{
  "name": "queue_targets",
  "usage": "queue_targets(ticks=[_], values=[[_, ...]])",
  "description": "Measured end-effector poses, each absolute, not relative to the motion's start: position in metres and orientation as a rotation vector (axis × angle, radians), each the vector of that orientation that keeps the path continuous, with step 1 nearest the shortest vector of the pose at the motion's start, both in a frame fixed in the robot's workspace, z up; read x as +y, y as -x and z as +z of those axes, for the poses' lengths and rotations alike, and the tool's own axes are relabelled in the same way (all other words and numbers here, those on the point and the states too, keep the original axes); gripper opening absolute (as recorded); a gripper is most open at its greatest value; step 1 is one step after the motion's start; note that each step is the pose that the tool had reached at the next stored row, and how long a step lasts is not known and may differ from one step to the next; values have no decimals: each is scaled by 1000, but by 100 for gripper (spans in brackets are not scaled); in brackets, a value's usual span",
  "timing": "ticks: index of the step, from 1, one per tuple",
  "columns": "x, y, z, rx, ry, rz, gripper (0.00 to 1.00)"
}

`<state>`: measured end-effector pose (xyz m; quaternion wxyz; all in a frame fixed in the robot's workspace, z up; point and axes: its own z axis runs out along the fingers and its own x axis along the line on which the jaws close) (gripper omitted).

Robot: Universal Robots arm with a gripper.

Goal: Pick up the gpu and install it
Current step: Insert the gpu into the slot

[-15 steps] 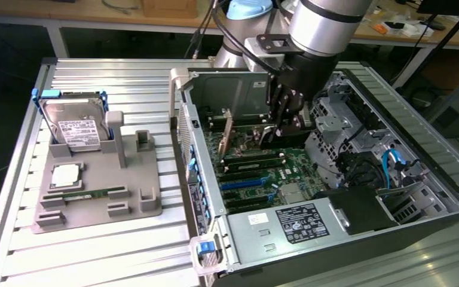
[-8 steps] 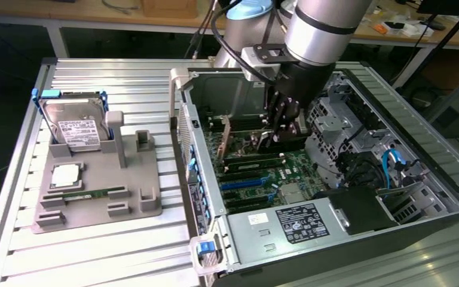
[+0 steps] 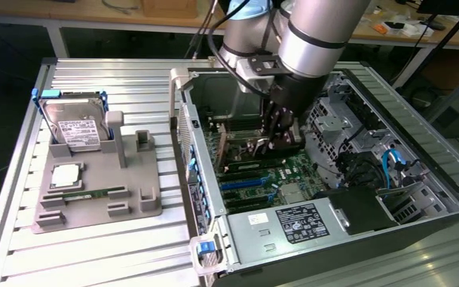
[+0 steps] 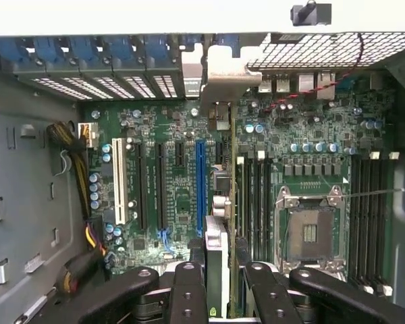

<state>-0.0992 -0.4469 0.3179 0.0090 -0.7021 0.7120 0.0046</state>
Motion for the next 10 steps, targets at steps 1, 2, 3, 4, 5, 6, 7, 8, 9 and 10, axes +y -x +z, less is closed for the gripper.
queue_targets(ticks=[1,2,3,4,5,6,7,8,9,10], values=[[-447,101,316,2224,2193,14,27],[-447,104,314,2224,2193,14,27],[-448,106,313,2224,2193,14,27],[-448,109,311,2224,2193,14,27],[-448,110,311,2224,2193,14,27],[-448,110,311,2224,2193,14,27],[-448,110,311,2224,2193,14,27],[-448,110,311,2224,2193,14,27],[-448,110,310,2224,2193,14,27],[-448,110,310,2224,2193,15,27]])
